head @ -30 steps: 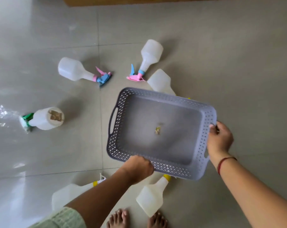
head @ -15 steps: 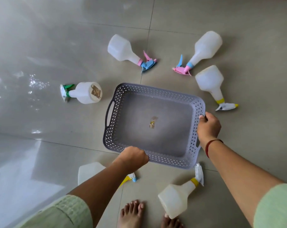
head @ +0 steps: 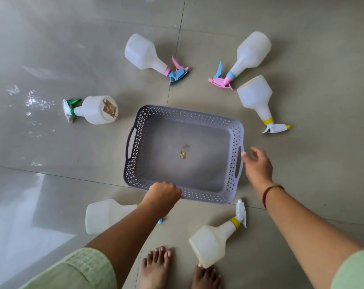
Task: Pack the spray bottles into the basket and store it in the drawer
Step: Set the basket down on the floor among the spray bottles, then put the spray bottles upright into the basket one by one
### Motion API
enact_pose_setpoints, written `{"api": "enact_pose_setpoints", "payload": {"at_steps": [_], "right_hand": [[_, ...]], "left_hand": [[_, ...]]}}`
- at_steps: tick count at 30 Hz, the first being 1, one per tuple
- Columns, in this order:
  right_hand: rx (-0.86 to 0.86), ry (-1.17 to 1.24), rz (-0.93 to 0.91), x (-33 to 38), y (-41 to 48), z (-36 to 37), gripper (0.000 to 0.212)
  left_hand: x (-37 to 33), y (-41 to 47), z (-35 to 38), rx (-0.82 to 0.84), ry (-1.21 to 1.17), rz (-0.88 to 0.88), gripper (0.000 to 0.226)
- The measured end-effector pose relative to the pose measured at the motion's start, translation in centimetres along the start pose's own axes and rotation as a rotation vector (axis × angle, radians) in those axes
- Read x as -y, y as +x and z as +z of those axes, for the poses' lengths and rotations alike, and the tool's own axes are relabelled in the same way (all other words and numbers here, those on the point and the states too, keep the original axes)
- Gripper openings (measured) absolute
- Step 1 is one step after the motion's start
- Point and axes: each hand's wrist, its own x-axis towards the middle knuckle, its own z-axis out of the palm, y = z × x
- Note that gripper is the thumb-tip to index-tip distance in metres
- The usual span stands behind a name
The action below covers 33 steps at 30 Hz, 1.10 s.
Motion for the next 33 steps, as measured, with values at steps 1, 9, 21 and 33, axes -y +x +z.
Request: {"api": "enact_pose_setpoints", "payload": {"at_steps": [1, 9, 21, 33], "right_hand": [[-0.057, -0.023, 0.010, -0.5, -1.2, -0.9, 0.045], [0.182, 0.030, 0.638, -9.2, -10.4, -2.0, 0.055], [0.080, 0.198, 0.726, -14.1, -10.4, 4.3, 0.018], [-0.135, 0.267, 0.459, -2.1, -13.1, -7.1, 0.022]], "left_hand": [[-0.1, -0.7, -0.1, -0.035, -0.064, -0.012, 0.032], [-3.5, -5.7, -0.8, -0.263, -0.209, 0.194, 0.048], [-11.8, -1.6, 5.0, 0.223, -0.604, 0.056, 0.056], [-13.4, -6.9, -6.2, 0.105, -0.886, -0.028, 0.104]]}}
